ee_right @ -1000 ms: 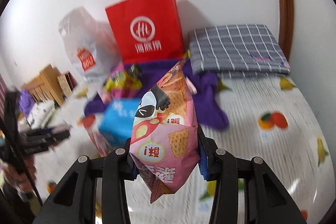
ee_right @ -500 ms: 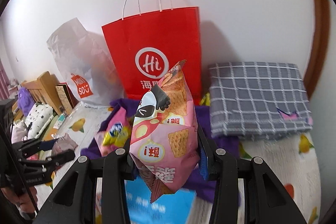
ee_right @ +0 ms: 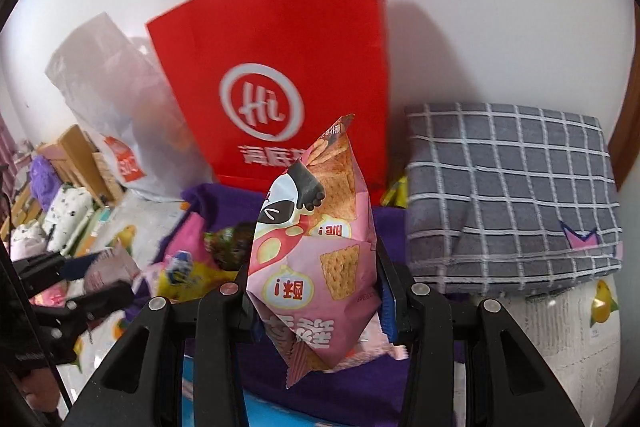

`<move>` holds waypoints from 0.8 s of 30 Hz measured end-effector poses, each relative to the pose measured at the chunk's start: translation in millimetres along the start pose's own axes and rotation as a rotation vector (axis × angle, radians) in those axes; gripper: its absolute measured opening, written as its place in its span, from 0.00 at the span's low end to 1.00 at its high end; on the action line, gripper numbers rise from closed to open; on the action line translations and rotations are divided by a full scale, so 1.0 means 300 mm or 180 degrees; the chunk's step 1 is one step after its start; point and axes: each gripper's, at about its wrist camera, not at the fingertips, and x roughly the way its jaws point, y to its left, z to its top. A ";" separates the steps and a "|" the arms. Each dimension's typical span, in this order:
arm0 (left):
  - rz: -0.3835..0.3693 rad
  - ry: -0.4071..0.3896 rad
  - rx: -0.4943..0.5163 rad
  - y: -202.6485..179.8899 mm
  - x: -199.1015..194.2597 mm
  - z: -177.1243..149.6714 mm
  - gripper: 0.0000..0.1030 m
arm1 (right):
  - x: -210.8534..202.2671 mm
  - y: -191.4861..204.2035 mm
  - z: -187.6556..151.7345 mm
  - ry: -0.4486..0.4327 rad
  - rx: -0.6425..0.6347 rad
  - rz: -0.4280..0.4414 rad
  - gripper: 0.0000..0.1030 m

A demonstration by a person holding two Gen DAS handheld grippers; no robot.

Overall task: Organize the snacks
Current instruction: 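Carry the panda packet to the towel while the left gripper grasps the white sachet, then lower the panda packet and white sachet onto the towel and open both grippers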

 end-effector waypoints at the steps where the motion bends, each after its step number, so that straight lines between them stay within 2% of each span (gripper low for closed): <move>1: -0.0008 0.0013 0.0001 -0.006 0.016 0.007 0.52 | 0.005 -0.008 -0.003 0.0035 -0.0017 0.0005 0.41; 5: -0.0089 0.0047 0.0027 -0.034 0.056 0.016 0.52 | 0.032 -0.039 -0.020 0.0168 -0.0079 -0.0037 0.42; 11: -0.0138 0.0151 0.0057 -0.087 0.132 0.022 0.53 | 0.119 -0.069 -0.049 0.0518 -0.0149 -0.0118 0.42; 18: -0.0232 0.0271 -0.0014 -0.103 0.196 0.026 0.53 | 0.200 -0.073 -0.078 0.0810 -0.0073 0.0011 0.42; 22: -0.0140 0.0286 -0.0038 -0.094 0.231 0.030 0.53 | 0.214 -0.073 -0.084 0.0856 0.0020 0.0231 0.42; 24: -0.0082 0.0276 -0.0039 -0.091 0.243 0.035 0.53 | 0.222 -0.061 -0.087 0.0861 -0.0007 0.0247 0.42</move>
